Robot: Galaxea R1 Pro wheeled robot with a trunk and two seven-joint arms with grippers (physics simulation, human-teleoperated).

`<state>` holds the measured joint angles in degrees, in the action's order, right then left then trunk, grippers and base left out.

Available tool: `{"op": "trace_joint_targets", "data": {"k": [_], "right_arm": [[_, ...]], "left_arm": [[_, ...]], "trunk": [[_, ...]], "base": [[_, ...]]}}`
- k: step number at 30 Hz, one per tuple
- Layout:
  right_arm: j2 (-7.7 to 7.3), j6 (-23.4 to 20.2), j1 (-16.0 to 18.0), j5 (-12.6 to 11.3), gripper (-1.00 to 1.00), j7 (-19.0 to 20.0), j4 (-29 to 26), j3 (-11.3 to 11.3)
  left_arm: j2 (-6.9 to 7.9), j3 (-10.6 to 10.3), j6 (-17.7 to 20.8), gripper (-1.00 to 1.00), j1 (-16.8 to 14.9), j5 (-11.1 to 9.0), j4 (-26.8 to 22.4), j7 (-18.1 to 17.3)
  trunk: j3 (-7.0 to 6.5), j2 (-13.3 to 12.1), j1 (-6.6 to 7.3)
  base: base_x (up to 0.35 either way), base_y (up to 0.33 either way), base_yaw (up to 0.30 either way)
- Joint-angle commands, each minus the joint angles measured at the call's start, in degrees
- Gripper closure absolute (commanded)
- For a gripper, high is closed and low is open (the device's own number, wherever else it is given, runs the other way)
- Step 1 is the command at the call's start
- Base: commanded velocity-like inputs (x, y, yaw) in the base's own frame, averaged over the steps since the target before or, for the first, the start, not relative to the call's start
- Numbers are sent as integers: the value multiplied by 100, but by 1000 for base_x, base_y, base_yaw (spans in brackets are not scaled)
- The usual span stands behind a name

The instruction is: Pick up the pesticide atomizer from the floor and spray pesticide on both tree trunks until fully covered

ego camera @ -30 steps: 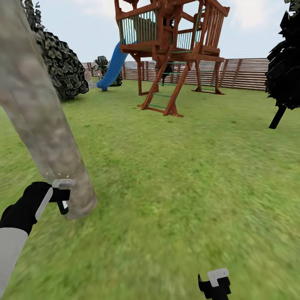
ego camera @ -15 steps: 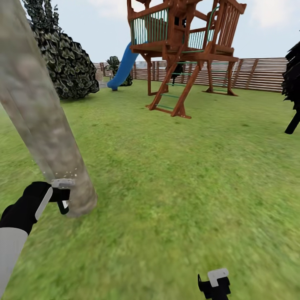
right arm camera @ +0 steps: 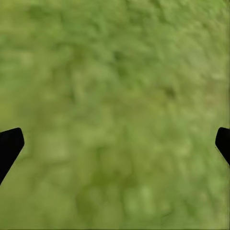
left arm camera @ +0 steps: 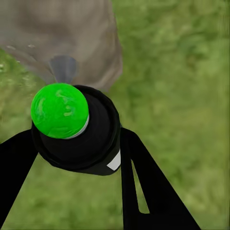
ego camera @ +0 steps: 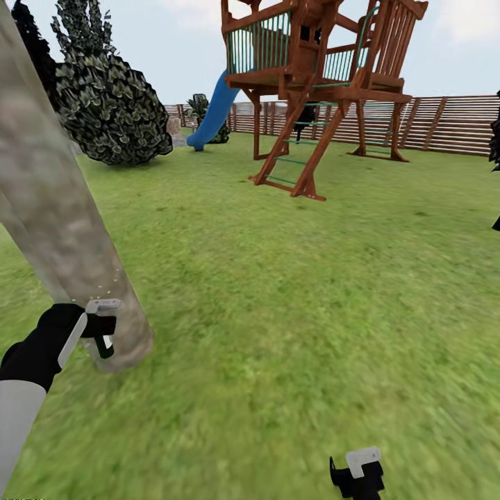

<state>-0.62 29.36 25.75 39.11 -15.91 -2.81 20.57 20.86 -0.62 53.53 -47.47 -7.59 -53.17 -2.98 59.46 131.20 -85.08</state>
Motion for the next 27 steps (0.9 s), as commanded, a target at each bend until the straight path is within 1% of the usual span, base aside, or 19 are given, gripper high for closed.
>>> {"op": "trace_joint_targets", "data": {"k": [1,2,3,8,11,12,13,15,16,17,18,19,20,22,24,25,27], "right_arm": [[0,0,0,0,-100,0,0,0],[0,0,1,0,-100,0,0,0],[0,0,1,0,-100,0,0,0],[0,0,0,0,-100,0,0,-2],[0,0,0,0,-100,0,0,-1],[0,0,0,0,-100,0,0,-2],[0,0,0,0,-100,0,0,-2],[0,0,0,0,-100,0,0,-2],[0,0,0,0,-100,0,0,-1],[-1,0,0,3,-100,1,0,-4],[-1,0,0,6,-100,6,3,-7],[0,0,1,8,-100,7,2,-8],[0,0,0,6,-100,9,0,-9],[0,0,0,1,-100,6,0,-8],[0,0,0,-1,-100,1,0,-8],[0,0,1,0,-100,-4,0,-8],[0,0,0,-3,-100,-8,0,-3]], "left_arm": [[4,65,-4,100,22,-1,0,-1],[5,151,-9,100,47,5,0,0],[5,169,-14,100,56,22,3,0],[29,189,-29,100,84,38,103,-9],[45,192,-85,100,193,44,166,-9],[24,183,-256,100,204,39,310,-9],[-28,179,-434,100,209,19,458,-6],[-197,191,-610,100,211,43,630,14],[-174,219,-689,100,212,45,797,26],[-88,261,-899,100,212,46,1095,45],[11,278,-1192,100,212,45,1381,182],[51,284,-1390,100,212,38,1572,293],[78,290,-1700,100,212,1,1869,423],[69,292,-1726,100,212,-32,1892,442],[22,387,-1741,100,212,-48,1878,447],[-47,416,-1759,100,212,-55,1901,435],[-202,428,-2014,100,213,-51,2078,435]], "trunk": [[0,0,0],[0,0,0],[0,0,0],[0,0,0],[0,0,0],[0,0,0],[0,0,0],[0,0,0],[0,0,0],[0,0,0],[0,0,0],[0,0,0],[0,0,0],[0,0,0],[0,0,0],[0,0,0],[0,0,0]], "base": [[184,-221,272],[137,-243,276],[92,-256,277],[12,-268,278],[6,-271,195],[83,-271,44],[123,-269,18],[150,-260,6],[166,-252,1],[169,-250,0],[180,-240,0],[205,-221,0],[273,-101,0],[179,-25,33],[45,-6,194],[9,-1,256],[3,0,266]]}}
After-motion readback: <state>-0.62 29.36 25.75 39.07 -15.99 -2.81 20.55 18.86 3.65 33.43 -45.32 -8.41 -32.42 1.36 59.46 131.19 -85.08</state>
